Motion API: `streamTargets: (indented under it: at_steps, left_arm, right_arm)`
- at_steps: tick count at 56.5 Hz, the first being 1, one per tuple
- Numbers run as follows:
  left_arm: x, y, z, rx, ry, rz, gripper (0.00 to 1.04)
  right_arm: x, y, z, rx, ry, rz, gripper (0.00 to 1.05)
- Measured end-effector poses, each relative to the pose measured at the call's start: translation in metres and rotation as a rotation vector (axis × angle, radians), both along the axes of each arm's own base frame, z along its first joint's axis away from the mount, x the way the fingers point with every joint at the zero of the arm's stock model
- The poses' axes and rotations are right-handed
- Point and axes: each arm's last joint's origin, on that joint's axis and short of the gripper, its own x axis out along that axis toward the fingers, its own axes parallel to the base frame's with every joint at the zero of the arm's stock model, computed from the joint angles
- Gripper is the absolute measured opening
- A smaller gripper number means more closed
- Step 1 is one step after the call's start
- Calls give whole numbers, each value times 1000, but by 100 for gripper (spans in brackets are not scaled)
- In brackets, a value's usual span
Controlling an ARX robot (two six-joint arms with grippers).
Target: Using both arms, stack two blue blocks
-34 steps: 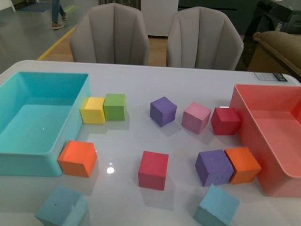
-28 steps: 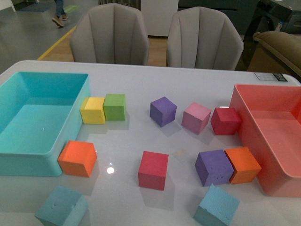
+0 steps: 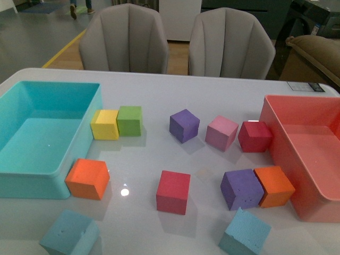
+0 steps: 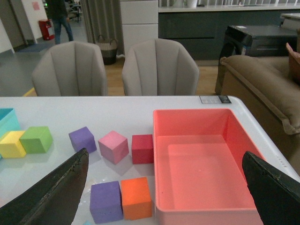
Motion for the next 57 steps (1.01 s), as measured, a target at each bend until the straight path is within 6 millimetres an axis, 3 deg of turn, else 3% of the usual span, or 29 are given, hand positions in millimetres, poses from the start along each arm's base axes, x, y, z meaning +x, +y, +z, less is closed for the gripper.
streamTargets:
  at_steps: [12,18,25,57]
  left_arm:
    - [0,0,0,0,0,0,96]
    - [0,0,0,0,0,0,96]
    - [0,0,0,0,0,0,96]
    - [0,0,0,0,0,0,96]
  right_arm:
    - [0,0,0,-3,9,5,96]
    - [4,6,-7,-72,363,95,96]
    - [21,12,-21,-173,521,160,96]
    - [106,51,-86,-517,886,476,96]
